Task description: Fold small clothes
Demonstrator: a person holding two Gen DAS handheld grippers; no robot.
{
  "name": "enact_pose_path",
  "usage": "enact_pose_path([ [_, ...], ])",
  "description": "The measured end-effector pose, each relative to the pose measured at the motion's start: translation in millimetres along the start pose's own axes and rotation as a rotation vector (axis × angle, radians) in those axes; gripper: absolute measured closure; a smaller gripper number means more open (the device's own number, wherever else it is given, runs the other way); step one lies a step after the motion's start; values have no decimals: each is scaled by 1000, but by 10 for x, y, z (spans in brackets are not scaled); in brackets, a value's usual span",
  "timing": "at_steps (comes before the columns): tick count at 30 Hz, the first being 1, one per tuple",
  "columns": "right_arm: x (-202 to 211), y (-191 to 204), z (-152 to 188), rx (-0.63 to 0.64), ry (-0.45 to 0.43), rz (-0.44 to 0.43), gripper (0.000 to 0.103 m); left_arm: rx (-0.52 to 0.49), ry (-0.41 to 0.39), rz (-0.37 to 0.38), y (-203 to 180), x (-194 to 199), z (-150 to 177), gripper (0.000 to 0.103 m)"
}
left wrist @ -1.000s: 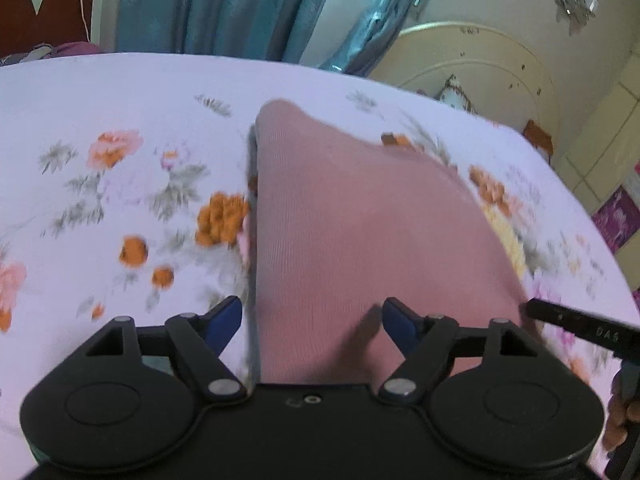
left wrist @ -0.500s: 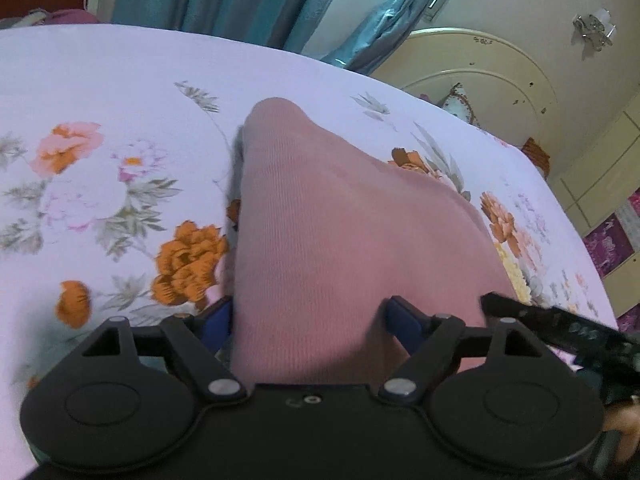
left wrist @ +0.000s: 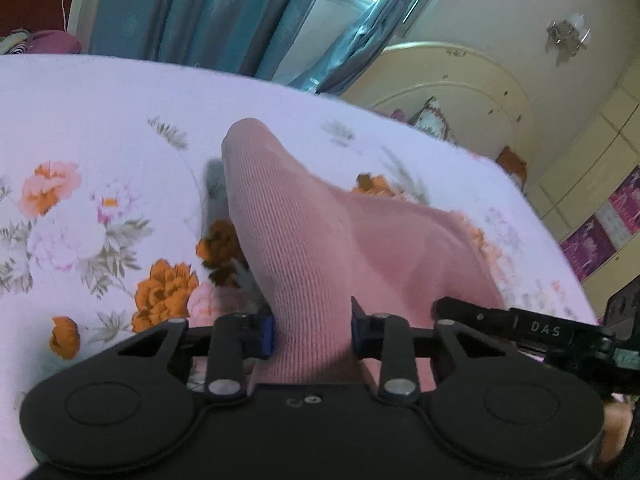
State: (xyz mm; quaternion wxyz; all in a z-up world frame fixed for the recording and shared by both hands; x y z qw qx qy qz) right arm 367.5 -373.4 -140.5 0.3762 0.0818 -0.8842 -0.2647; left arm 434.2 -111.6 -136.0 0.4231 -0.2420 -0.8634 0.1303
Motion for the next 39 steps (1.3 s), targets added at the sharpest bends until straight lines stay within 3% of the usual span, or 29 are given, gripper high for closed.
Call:
enact_pose_path([
  [5, 50, 443, -55, 35, 1, -44, 84, -44, -42, -5, 18, 367, -145, 72],
  [11, -85, 1196, 59, 69, 5, -110, 84, -59, -90, -49, 462, 963, -259, 72],
  [19, -637, 2418, 503, 67, 23, -157, 84, -32, -129, -74, 1593, 1738, -359, 72],
  [27, -1463, 3444, 940, 46, 74, -200, 84, -5, -122, -138, 2696, 2207, -478, 72],
  [33, -1915, 3732, 1073, 76, 113, -191, 84, 27, -124, -163, 3213, 2284, -437, 72],
  [39, -2096, 3549, 1172, 56, 144, -114, 83, 10, -82, -218, 3612, 2140, -178, 63],
])
Point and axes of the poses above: each gripper's, at about its wrist camera, not at the fingertips, and x roughly against the way its jaws point, y to its left, z to its underside, the point moved 1 cm from there along -x, roughly the way its jaws point, and after that the axes turned 1 degree about z, right-handed, at the moved point
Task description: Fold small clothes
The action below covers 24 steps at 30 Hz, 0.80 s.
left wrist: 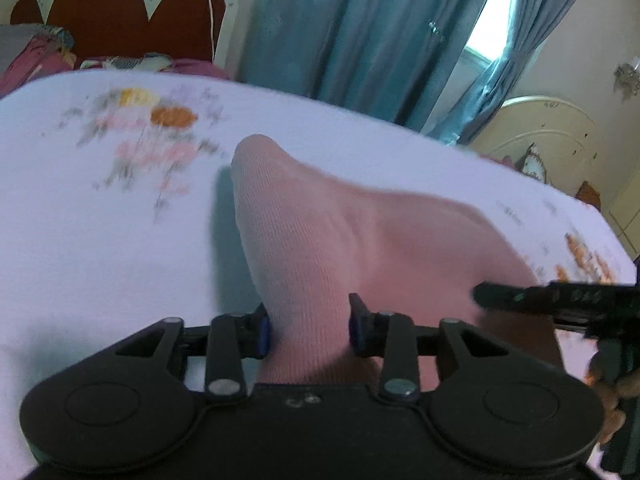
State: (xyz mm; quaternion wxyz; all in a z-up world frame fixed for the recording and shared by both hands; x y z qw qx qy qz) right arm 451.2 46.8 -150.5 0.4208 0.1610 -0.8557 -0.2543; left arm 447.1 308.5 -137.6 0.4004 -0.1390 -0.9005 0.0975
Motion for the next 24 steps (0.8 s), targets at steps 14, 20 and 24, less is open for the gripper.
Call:
enact_pose_path([
  [14, 270, 335, -101, 194, -169, 167, 81, -84, -166, -40, -98, 327, -194, 52],
  [20, -230, 479, -198, 242, -143, 202, 81, -106, -108, -91, -98, -144, -337, 53],
  [24, -550, 336, -201, 251, -100, 286, 81, -121, -86, -111, -73, -281, -297, 50],
])
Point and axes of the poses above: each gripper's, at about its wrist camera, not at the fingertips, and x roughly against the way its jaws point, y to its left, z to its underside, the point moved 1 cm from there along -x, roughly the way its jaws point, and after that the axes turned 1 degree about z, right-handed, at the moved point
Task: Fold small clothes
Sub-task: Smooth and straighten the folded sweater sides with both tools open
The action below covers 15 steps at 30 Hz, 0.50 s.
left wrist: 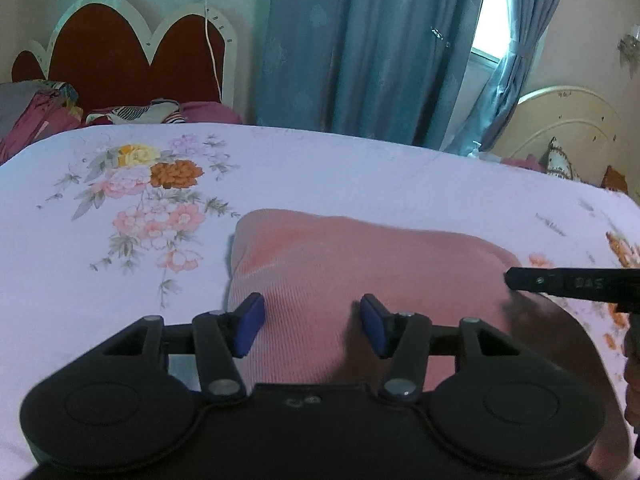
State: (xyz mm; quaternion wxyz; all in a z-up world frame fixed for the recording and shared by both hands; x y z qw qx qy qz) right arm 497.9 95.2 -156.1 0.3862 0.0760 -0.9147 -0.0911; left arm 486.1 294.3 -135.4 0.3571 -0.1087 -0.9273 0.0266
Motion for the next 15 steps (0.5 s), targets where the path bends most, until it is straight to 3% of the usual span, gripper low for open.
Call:
enact_pose_path([
  [6, -61, -76, -20, -60, 6, 1, 81, 15, -10, -5, -2, 63, -1, 47],
  [15, 744, 55, 215, 10, -74, -39, 81, 27, 8, -3, -54, 489, 125, 47],
])
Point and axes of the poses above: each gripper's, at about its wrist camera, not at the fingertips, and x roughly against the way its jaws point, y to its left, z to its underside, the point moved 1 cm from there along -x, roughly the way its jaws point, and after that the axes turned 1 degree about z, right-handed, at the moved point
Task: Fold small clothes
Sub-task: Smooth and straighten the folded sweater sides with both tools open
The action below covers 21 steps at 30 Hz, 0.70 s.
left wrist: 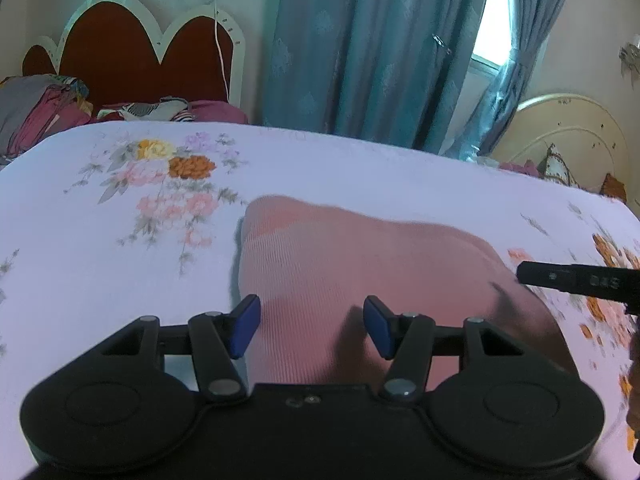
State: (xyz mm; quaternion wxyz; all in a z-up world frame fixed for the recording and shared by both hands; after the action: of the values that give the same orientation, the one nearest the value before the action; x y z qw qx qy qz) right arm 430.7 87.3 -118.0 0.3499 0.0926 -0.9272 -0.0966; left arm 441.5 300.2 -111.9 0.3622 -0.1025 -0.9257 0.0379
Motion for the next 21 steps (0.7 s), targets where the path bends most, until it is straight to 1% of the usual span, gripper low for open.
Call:
enact_pose_path([
  [4, 222, 49, 205, 9, 9, 1, 81, -36, 13, -12, -86, 129, 106, 47],
  [6, 277, 68, 327, 37, 16, 33, 81, -41, 18, -15, -120, 167, 159, 47],
  [8, 232, 64, 440, 62, 47, 84, 81, -53, 29, -28, -151, 157, 232, 46],
  [11, 145, -20, 544, 41, 80, 102, 81, -81, 22, -48, -182, 130, 303, 43],
  [13, 129, -50, 552, 11, 83, 95, 80, -81, 23, -51, -186, 145, 304, 43],
  [15, 229, -65, 543, -19, 71, 81, 80, -65, 26, -44, -176, 212, 311, 44],
  [19, 504, -36, 681, 5, 68, 58, 80, -70, 26, -31, -155, 405, 446, 44],
  [21, 567, -50, 777, 14, 78, 67, 80, -62, 38, -24, -146, 480, 557, 43],
])
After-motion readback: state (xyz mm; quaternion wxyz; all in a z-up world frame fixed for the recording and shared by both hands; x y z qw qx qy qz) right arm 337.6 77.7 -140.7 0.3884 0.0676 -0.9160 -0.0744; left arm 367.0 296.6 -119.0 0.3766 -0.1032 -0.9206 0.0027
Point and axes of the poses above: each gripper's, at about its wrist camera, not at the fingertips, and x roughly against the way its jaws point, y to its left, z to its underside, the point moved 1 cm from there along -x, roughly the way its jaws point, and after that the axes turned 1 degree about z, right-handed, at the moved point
